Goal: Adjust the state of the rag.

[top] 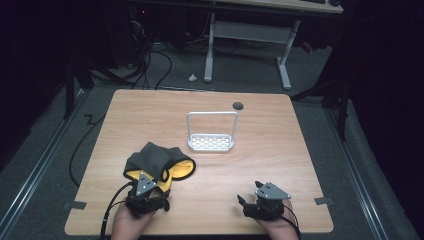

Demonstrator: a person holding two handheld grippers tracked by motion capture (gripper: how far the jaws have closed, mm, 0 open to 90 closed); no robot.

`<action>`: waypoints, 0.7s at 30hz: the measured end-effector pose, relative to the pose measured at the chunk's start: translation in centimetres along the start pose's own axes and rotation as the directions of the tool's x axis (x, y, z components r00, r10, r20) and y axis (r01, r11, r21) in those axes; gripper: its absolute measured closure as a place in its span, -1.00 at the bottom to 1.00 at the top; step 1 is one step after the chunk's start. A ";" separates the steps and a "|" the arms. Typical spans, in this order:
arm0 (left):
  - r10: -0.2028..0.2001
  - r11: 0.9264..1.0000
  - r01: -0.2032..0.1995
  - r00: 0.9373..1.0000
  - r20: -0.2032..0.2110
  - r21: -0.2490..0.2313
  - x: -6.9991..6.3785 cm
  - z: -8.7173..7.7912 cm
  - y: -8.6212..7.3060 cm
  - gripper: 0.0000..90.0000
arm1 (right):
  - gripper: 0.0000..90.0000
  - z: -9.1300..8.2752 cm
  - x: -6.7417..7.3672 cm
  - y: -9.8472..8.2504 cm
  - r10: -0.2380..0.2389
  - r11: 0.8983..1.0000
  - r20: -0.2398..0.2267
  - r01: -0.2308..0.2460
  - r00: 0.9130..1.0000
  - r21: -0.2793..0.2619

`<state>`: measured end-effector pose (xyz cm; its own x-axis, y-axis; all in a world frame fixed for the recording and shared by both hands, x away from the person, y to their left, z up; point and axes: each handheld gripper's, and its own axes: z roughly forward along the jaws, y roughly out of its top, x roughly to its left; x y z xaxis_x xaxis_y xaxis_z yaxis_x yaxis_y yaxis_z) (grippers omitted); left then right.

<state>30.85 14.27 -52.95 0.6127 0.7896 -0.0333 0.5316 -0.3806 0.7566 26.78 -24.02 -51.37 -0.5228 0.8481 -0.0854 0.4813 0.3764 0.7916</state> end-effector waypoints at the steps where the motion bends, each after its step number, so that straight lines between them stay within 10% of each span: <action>1: -0.012 1.000 0.012 1.000 0.000 0.007 0.0 0.2 -0.1 0.01 | -0.51 0.0 0.0 0.0 0.001 1.000 -0.001 -0.001 1.000 -0.002; 8: 0.004 1.000 -0.005 0.999 0.049 0.015 -0.4 0.1 0.0 0.57 | -0.36 -0.4 -0.1 0.2 0.018 1.000 -0.004 -0.019 1.000 -0.012; 21: 0.063 0.997 -0.070 0.981 0.185 0.033 -4.9 1.4 1.3 0.66 | -0.31 -0.1 -0.1 0.1 0.030 1.000 -0.001 -0.030 1.000 0.007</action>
<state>29.36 9.17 -52.74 0.7426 0.6612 -0.1065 0.5065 -0.4503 0.7353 26.81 -24.09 -51.20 -0.5089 0.8587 -0.0610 0.5020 0.3536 0.7893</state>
